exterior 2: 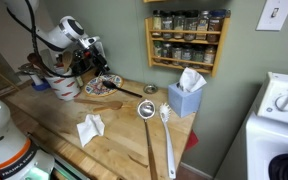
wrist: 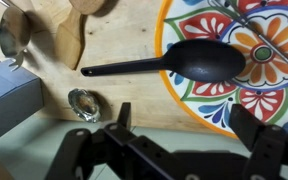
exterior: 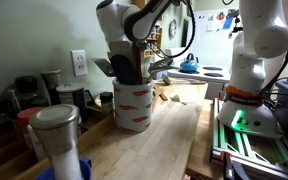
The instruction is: Put the black ladle on the floral plate
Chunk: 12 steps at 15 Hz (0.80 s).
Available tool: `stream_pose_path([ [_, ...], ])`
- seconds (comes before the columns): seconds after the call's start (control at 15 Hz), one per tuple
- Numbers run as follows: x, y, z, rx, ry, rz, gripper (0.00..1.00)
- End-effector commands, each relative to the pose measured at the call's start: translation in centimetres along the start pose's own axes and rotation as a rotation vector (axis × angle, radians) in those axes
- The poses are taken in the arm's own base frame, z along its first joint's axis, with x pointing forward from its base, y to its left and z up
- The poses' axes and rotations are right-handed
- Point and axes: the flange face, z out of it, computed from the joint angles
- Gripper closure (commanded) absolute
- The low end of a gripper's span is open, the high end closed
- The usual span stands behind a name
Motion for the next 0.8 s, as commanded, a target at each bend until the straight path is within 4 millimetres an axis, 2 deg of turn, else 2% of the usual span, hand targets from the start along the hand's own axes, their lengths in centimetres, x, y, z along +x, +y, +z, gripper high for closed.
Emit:
stream_pose_path([
  [0.0, -1.5, 5.3, -1.6, 0.117, -0.047, 0.006, 0.0],
  [0.2, -3.0, 9.3, -2.9, 0.226, -0.07, -0.017, 0.0],
  [0.33, -4.3, 11.3, -4.0, 0.304, -0.08, -0.05, 0.0],
  [0.47, -6.1, 12.2, -5.9, 0.343, -0.087, -0.086, 0.0],
  [0.73, -10.6, 11.8, -10.5, 0.335, -0.001, -0.221, 0.0],
])
